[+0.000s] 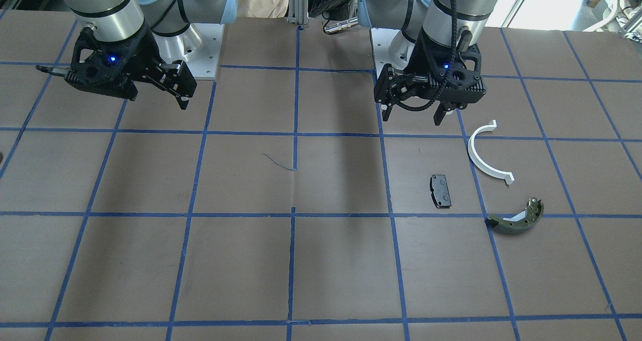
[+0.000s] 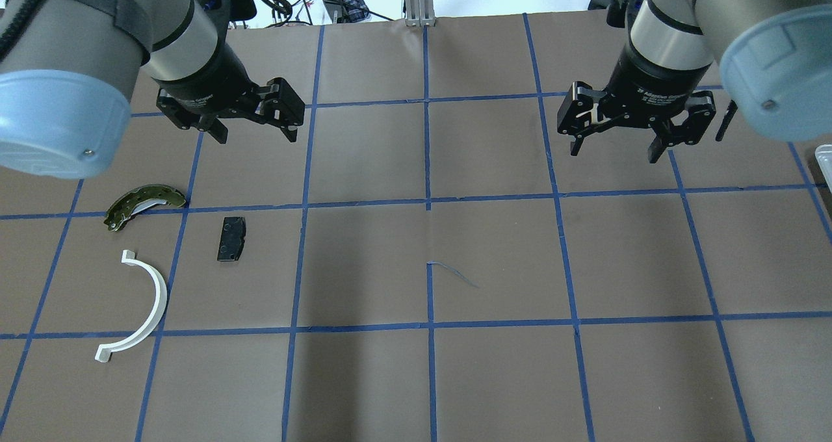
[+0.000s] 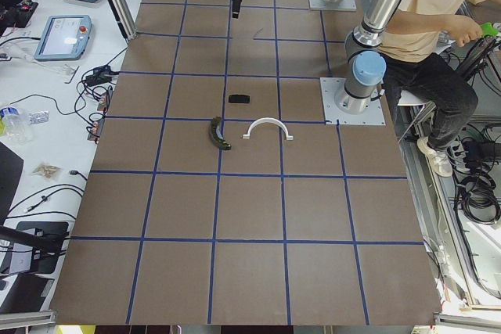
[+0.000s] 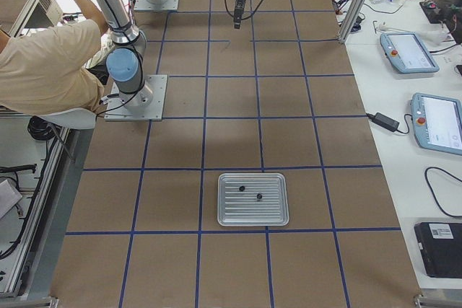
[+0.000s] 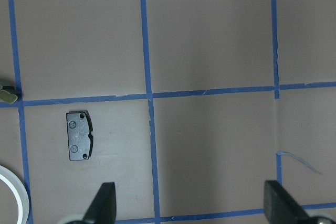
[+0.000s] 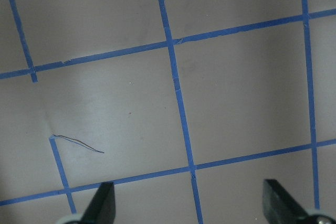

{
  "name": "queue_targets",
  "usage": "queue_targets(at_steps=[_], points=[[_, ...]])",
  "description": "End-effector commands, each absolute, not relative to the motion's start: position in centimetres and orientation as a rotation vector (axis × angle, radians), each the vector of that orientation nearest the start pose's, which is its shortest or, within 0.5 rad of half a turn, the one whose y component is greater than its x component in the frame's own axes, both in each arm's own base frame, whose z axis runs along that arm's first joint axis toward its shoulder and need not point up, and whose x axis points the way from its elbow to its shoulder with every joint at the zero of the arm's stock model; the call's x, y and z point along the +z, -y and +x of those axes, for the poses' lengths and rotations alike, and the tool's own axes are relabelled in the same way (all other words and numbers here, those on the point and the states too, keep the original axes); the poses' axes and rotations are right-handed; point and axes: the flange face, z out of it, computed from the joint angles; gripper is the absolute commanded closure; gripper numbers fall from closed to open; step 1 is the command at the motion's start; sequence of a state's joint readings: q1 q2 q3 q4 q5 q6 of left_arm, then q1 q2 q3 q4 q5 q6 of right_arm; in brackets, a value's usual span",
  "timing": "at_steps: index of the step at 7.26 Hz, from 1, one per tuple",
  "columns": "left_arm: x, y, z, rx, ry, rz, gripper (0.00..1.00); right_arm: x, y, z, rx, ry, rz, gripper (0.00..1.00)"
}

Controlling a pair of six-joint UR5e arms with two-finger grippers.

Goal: Place bearing gear from tray to pile

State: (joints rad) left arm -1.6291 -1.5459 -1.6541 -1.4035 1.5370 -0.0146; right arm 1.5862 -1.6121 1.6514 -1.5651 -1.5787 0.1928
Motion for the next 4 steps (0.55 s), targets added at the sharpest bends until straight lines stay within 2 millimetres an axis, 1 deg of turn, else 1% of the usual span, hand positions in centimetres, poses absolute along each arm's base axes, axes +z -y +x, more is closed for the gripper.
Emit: queue_targets(at_steps=[1,4], points=[[47.93,48.34,-16.53,-0.178,-3.175,0.071,0.00,46.70,46.80,13.91,0.068,-3.147,0.278,0.00],[47.93,48.34,-16.51,-0.178,-3.174,0.071,0.00,46.92,46.79,13.99,0.062,-3.139,0.282,0.00]])
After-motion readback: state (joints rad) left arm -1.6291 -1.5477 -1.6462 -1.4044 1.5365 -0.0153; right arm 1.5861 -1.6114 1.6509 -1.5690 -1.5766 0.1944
